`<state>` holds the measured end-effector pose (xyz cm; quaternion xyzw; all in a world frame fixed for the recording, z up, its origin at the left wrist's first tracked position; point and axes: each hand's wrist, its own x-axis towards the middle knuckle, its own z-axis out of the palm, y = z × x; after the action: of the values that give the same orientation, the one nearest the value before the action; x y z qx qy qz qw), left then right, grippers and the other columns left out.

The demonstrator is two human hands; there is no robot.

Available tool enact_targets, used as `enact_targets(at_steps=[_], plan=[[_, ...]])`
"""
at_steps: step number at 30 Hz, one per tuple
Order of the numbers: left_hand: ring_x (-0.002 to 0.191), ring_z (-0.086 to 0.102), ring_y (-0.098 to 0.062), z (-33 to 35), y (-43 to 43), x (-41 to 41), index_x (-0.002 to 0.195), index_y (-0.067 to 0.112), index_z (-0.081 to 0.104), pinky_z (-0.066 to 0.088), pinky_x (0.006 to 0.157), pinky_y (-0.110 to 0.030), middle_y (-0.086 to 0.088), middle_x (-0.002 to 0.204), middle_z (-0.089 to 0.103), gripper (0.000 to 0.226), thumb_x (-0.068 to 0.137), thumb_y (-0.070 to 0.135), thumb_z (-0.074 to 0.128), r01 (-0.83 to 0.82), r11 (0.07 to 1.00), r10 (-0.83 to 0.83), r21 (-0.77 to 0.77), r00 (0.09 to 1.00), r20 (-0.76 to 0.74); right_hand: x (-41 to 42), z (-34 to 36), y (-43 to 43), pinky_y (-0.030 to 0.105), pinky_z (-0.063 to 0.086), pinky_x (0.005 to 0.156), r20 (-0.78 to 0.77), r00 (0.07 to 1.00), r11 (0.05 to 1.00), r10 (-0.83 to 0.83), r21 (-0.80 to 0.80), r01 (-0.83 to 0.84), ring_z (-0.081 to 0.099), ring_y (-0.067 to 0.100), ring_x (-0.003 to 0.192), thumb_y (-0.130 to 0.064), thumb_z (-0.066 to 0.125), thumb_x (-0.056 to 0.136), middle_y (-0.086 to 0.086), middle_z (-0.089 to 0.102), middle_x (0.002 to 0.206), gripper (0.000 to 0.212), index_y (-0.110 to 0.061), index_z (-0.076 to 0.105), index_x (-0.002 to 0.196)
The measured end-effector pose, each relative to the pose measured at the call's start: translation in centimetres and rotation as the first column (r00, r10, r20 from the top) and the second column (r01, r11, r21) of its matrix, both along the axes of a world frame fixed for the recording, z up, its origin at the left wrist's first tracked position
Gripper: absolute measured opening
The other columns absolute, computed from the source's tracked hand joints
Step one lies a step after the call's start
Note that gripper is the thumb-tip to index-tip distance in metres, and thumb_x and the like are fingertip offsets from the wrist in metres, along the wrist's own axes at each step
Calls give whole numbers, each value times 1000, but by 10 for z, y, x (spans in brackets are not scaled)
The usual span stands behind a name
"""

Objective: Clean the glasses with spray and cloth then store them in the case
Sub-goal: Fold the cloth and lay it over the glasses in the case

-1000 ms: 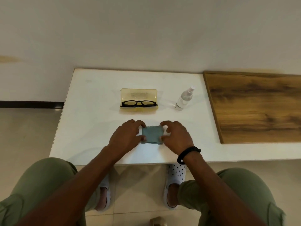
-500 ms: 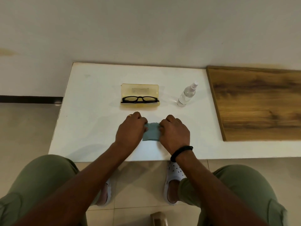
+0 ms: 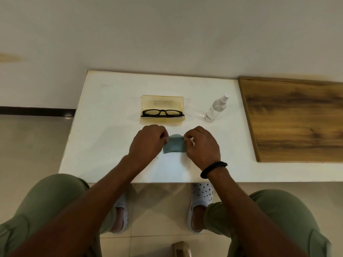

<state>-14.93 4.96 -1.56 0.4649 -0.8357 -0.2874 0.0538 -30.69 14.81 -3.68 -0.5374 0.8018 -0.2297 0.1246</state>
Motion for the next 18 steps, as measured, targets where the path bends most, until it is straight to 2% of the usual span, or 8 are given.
enact_targets(at_steps=[2,5,7,9,14,18], plan=[[89,60,-17,5,-2,-1,100,20,70,40,74,-26,2,99,68,12,95,26,60,2,999,-4,-50,1000,-31,-1,4,-3,43,52,67,-15,1000,996,-5,-88,3,60,24,82,-18,60,88,0,64,91,9,-17,69,90],[89,60,-18,11,-5,1,101,20,69,42,74,-27,2,101,66,11,95,23,60,21,978,-46,-207,992,-115,-3,13,-6,41,49,64,-106,994,979,-5,-204,-17,60,25,80,-21,59,90,2,64,90,13,-17,71,94],[89,60,-19,11,-4,6,101,21,69,47,74,-31,3,103,64,10,94,24,62,46,974,-73,-221,991,-115,-4,14,-2,40,48,62,-162,987,979,8,-200,-41,60,26,78,-19,62,89,2,63,88,11,-16,72,93],[92,58,-18,7,2,11,101,23,70,45,76,-29,3,103,61,11,94,25,62,81,984,-91,-157,994,-60,-2,9,5,41,49,62,-177,983,992,43,-110,-63,59,27,78,-18,65,85,2,62,87,8,-18,73,89],[92,56,-18,-6,20,16,103,23,72,36,73,-26,2,96,56,15,93,28,62,144,989,-145,15,984,100,4,6,15,44,50,74,-29,994,975,103,202,-95,59,27,88,-20,63,86,1,63,93,14,-21,75,94],[83,50,-13,-7,22,16,101,22,71,35,71,-25,4,92,54,14,93,29,61,122,992,-125,30,987,103,3,11,15,41,50,76,-11,994,959,106,266,-100,60,25,87,-23,59,90,-1,62,93,15,-24,73,95]])
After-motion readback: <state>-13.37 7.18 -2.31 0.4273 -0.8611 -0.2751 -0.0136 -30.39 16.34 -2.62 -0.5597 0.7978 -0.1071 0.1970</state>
